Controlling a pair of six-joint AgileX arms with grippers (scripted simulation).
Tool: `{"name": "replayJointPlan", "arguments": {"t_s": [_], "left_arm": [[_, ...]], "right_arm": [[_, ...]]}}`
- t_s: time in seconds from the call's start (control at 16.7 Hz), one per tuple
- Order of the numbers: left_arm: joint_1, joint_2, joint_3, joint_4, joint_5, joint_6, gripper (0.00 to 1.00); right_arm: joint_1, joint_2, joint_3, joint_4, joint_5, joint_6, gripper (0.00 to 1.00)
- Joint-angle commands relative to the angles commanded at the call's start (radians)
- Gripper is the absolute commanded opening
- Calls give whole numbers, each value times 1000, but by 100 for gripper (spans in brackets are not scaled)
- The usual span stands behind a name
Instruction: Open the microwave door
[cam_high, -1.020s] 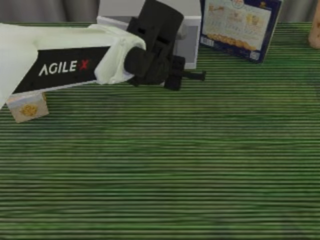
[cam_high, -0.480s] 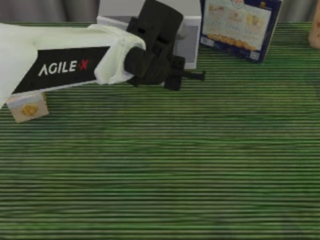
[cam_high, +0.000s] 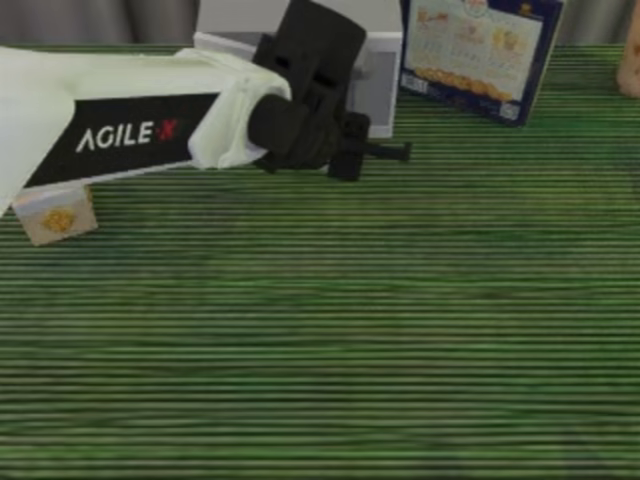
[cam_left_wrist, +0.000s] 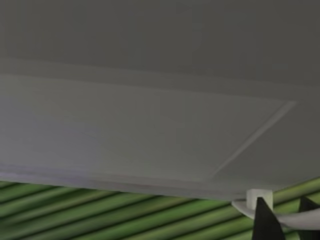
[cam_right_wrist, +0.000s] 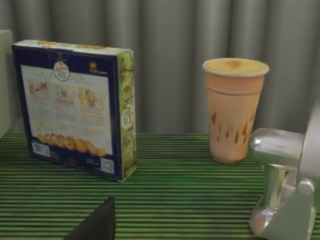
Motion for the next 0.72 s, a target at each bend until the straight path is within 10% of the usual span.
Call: {"name": "replayJointPlan", "arguments": {"t_s": [0.72], "left_arm": [[19, -30, -46, 22, 27, 48, 0]], "right_arm": [[0, 0, 0, 0, 0, 0, 100]]}}
